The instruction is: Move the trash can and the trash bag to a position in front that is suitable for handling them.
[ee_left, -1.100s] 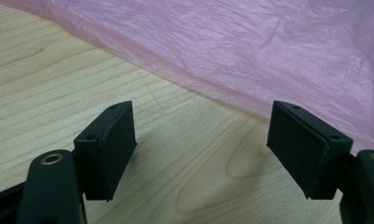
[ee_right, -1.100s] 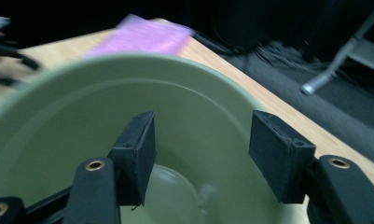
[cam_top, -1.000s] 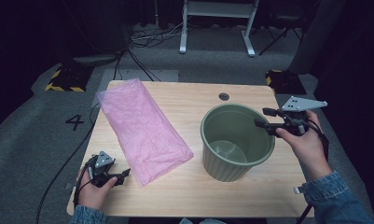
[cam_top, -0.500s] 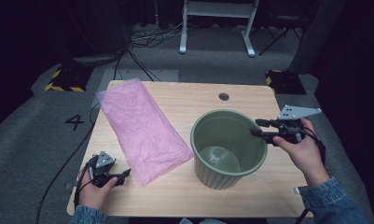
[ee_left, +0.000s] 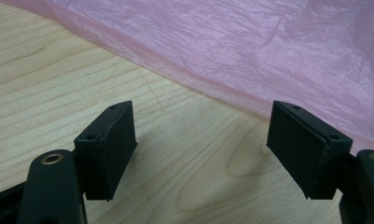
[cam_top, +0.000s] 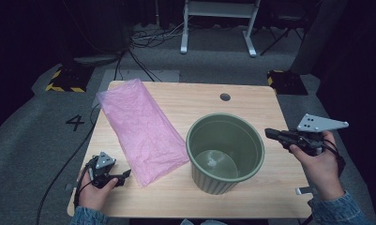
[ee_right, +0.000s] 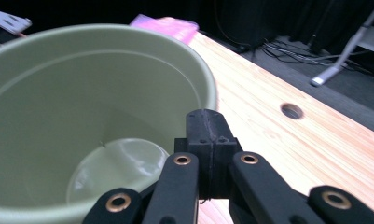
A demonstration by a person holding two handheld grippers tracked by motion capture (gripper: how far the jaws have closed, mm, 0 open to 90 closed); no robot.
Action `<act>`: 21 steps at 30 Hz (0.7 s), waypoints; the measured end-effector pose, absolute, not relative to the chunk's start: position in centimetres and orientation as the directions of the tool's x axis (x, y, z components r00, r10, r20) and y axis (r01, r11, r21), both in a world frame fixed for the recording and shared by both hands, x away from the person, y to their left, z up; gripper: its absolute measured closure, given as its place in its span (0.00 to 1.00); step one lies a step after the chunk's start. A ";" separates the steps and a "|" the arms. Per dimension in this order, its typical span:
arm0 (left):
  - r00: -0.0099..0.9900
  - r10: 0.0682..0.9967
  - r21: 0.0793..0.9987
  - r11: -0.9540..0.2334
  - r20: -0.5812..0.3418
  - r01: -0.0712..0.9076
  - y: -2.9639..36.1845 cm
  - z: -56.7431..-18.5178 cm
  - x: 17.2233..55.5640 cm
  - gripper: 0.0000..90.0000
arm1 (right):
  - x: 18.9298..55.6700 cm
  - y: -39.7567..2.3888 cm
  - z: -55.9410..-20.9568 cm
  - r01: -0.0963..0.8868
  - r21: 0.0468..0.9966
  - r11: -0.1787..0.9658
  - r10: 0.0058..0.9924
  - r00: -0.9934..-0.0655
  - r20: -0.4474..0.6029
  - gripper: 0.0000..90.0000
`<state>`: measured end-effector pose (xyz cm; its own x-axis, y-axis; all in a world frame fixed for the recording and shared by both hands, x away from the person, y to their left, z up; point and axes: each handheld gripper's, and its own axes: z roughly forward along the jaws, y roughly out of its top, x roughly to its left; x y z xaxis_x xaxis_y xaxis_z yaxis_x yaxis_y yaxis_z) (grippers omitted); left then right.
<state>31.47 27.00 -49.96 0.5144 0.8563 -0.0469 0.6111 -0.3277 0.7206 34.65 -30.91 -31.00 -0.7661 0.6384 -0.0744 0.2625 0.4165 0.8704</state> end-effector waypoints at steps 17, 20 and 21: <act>0.506 0.861 0.727 -0.313 -0.055 0.611 27.5 -50.0 31.7 0.26 | 35.2 -35.7 -40.3 0.412 0.840 0.353 0.757 -0.654 0.003 0.58; 0.495 0.867 0.729 -0.304 -0.056 0.613 27.7 -49.9 31.8 0.26 | 35.4 -36.1 -42.7 0.448 0.831 0.330 0.784 -0.620 0.023 0.45; 0.493 0.868 0.728 -0.303 -0.056 0.615 27.7 -49.9 31.8 0.26 | 35.5 -36.2 -43.5 0.455 0.831 0.319 0.792 -0.610 0.029 0.43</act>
<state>31.82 27.75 -49.86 0.4932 0.8681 -0.0558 0.6153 -0.3028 0.7279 35.48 -36.25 -43.46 -0.6099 0.7919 0.0293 0.4547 0.3195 0.8314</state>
